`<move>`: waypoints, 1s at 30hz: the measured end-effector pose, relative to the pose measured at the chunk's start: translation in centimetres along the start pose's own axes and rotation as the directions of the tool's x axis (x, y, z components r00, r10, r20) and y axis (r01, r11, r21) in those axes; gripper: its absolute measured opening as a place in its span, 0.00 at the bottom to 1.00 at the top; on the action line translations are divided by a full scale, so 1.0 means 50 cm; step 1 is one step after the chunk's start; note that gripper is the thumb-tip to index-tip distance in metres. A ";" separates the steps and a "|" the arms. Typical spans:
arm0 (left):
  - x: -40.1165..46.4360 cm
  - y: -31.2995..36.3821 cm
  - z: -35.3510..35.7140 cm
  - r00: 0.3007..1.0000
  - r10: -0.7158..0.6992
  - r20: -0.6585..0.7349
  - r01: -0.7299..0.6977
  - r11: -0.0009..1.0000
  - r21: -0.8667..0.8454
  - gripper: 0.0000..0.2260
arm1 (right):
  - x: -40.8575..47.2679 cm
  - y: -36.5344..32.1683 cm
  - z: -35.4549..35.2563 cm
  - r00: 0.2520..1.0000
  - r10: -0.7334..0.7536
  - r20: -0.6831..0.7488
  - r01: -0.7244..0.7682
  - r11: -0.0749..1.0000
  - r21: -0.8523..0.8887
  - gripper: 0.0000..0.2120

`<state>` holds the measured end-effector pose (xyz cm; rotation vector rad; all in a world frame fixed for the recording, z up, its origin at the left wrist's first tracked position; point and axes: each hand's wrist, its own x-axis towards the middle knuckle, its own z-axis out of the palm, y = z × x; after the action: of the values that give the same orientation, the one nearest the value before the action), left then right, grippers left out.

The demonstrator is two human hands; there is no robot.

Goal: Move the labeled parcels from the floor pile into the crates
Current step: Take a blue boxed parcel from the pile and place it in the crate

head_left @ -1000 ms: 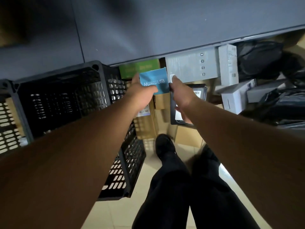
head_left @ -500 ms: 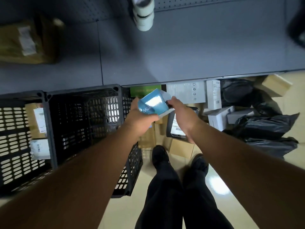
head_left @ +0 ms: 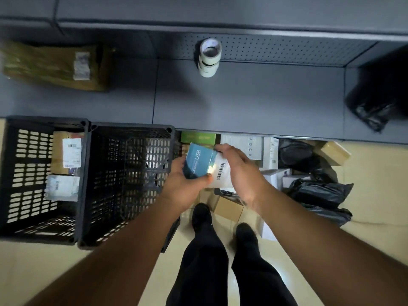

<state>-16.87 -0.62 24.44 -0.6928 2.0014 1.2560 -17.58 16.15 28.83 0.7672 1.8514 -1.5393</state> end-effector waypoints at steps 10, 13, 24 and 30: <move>-0.212 -0.054 0.015 0.978 -0.161 0.133 0.204 0.868 -0.452 0.24 | -0.116 0.076 -0.147 0.934 0.040 -0.356 -0.215 0.858 -0.466 0.20; -0.298 -0.079 0.022 0.972 -0.173 0.158 0.234 0.767 -0.597 0.15 | -0.159 0.075 -0.181 0.934 0.184 -0.305 -0.247 0.952 -0.183 0.24; -0.575 -0.237 -0.009 0.964 -0.252 -0.088 0.088 0.609 -0.788 0.18 | -0.301 0.028 -0.021 0.987 0.158 0.019 -0.145 0.943 -0.300 0.26; -0.676 -0.378 -0.079 0.895 -0.401 -0.194 0.020 0.471 -0.882 0.18 | -0.384 0.028 0.193 0.978 0.124 0.168 -0.031 0.881 -0.471 0.28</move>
<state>17.39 -8.79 40.97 -1.7443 1.3046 2.0924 -3.22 5.83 41.14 0.4401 1.9078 -1.0092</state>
